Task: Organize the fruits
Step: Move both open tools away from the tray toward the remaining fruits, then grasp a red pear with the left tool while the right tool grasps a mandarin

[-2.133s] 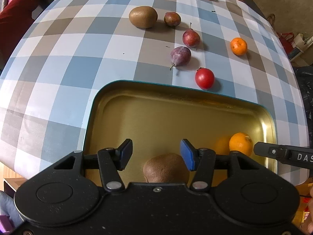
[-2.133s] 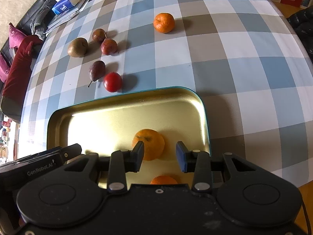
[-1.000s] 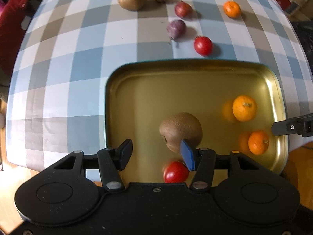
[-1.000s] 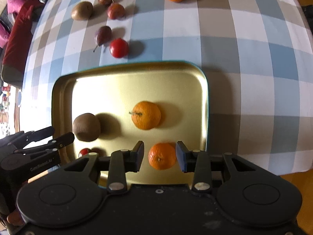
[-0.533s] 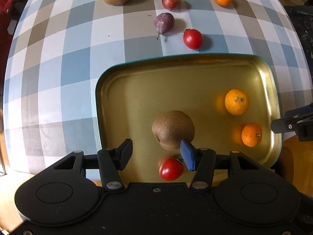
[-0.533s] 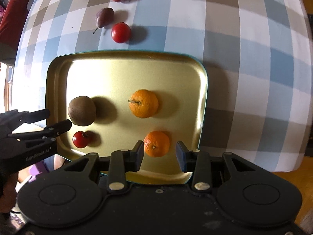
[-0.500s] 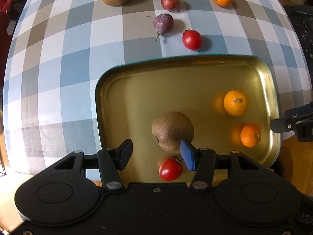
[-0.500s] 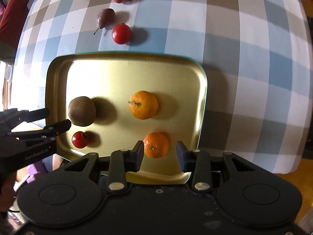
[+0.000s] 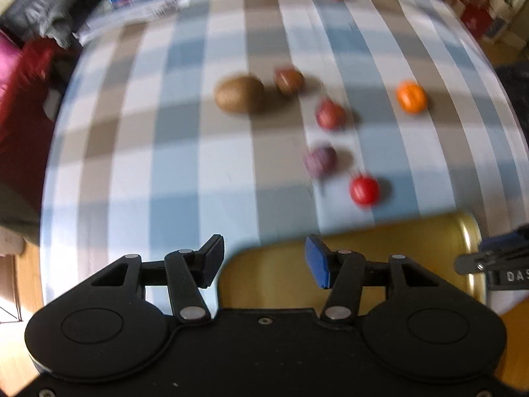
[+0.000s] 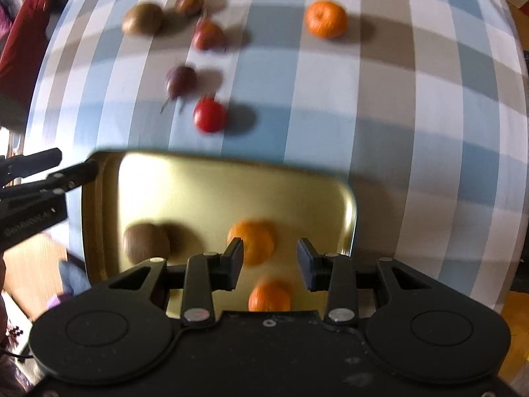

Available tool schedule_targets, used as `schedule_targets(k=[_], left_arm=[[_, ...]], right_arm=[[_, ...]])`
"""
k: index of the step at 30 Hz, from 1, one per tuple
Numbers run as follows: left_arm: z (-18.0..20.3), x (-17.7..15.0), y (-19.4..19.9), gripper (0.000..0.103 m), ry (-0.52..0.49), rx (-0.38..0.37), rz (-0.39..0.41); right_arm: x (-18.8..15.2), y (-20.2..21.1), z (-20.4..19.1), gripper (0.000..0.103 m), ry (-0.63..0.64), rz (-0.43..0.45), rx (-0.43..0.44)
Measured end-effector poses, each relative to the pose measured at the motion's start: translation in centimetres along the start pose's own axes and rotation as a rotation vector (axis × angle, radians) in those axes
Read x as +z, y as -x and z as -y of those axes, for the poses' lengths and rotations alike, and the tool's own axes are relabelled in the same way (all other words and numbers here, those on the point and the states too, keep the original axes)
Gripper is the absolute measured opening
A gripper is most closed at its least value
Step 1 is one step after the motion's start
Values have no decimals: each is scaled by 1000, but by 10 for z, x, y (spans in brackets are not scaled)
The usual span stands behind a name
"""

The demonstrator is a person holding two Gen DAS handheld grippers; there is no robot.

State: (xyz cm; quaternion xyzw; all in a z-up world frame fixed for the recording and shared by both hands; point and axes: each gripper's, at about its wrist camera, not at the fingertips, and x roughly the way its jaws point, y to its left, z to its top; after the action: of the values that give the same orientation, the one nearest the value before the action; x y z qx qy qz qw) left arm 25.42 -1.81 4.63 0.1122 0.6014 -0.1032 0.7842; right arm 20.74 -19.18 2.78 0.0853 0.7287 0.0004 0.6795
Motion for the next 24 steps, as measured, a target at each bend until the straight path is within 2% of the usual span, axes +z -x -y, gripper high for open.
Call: schedule_targets(k=[4, 9, 15, 19, 24], left_arm=[[-8, 23, -14, 60, 29, 12, 51], [-6, 45, -34, 60, 44, -8, 93], [9, 66, -40, 60, 0, -46, 175], [16, 79, -42, 60, -1, -31, 242], [16, 95, -51, 60, 20, -96, 259]], right_arm=[[25, 0, 9, 39, -35, 89, -9], [55, -2, 17, 39, -85, 218, -37], [85, -2, 15, 39, -101, 361, -53], [99, 1, 18, 39, -127, 425, -38], [112, 2, 26, 39, -170, 481, -48]])
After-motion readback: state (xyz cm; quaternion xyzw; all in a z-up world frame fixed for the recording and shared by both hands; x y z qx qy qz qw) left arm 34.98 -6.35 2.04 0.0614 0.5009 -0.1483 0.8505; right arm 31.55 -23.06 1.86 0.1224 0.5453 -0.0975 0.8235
